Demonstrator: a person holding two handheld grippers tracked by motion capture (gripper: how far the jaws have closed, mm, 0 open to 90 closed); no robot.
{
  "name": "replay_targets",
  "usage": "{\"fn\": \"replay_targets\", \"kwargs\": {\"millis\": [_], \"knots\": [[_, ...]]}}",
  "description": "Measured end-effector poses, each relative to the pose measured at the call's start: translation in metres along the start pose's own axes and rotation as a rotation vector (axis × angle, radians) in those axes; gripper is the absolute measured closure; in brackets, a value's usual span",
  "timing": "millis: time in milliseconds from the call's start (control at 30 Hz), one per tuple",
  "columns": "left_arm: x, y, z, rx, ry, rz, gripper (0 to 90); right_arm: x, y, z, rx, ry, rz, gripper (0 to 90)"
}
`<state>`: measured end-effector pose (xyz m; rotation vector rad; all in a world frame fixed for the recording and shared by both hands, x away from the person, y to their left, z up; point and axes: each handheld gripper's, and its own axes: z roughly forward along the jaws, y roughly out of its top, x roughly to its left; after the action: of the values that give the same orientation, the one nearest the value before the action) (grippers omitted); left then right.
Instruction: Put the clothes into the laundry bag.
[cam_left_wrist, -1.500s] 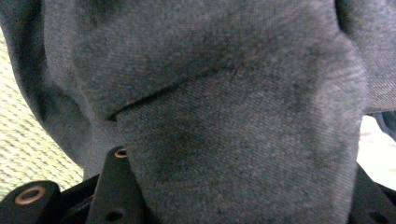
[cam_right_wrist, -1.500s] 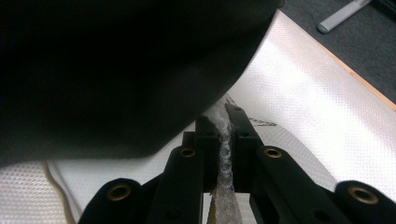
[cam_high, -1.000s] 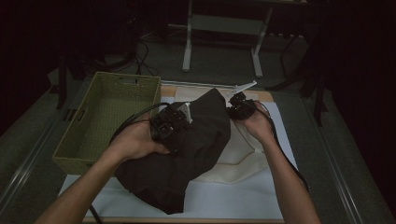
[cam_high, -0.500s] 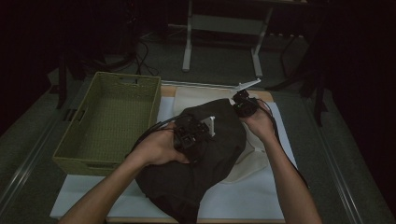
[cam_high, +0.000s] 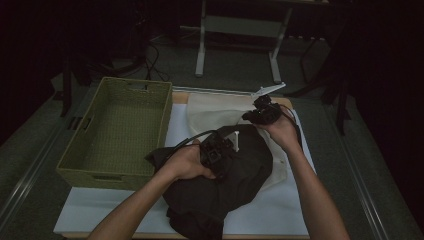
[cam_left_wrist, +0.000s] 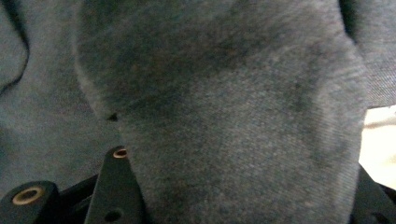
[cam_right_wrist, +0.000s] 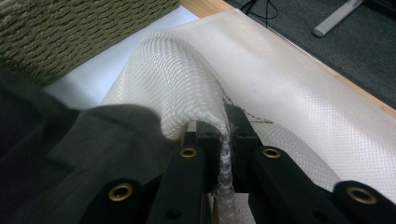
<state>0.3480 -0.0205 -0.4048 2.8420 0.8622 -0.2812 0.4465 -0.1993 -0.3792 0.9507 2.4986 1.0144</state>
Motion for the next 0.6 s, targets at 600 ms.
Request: {"fn": "replay_targets", "kwargs": {"millis": [600], "knots": [[0.040, 0.002, 0.002, -0.139, -0.020, -0.216, 49.6, 0.017, 0.008, -0.004, -0.001, 0.030, -0.055, 86.1]]}}
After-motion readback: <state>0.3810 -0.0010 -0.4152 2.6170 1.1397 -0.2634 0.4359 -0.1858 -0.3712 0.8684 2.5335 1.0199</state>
